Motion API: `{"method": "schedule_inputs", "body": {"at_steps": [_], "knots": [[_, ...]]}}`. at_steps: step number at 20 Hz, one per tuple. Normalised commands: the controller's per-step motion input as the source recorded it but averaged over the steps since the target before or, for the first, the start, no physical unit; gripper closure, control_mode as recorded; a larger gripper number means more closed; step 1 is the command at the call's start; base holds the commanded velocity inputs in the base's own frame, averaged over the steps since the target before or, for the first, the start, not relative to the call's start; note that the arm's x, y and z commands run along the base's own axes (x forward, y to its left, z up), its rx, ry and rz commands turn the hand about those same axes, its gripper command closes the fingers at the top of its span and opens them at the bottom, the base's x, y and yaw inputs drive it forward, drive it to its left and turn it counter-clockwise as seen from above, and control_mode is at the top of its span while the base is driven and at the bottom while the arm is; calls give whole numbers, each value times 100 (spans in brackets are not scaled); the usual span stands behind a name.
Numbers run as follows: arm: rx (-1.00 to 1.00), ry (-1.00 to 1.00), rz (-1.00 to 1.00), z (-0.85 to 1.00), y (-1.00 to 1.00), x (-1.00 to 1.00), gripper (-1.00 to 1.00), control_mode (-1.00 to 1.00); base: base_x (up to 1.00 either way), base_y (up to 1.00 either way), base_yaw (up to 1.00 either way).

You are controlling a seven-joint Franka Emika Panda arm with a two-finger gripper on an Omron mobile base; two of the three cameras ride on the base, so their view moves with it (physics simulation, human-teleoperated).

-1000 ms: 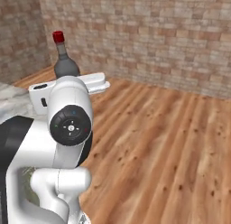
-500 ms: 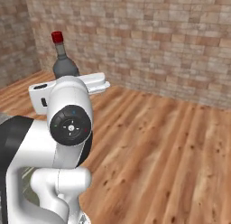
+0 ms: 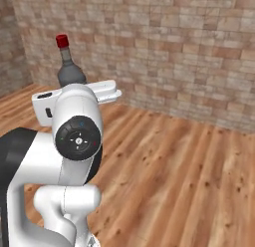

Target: There is a bowl on the dining counter. Grab a lemon wedge from the fridge and place it in the bowl. Then get the liquor bottle and glass cup from the cabinet and place them next to the bowl.

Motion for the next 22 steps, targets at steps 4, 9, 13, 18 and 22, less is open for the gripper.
{"method": "schedule_inputs", "body": {"at_steps": [4,9,13,18,22], "knots": [[0,0,0,0,0,0,100,100,98,0,0],[0,0,0,0,0,0,100,100,100,0,6],[0,0,0,0,0,0,100,100,100,0,18],[0,0,0,0,0,0,100,100,100,-5,37],[0,0,0,0,0,0,100,100,100,-2,39]]}}
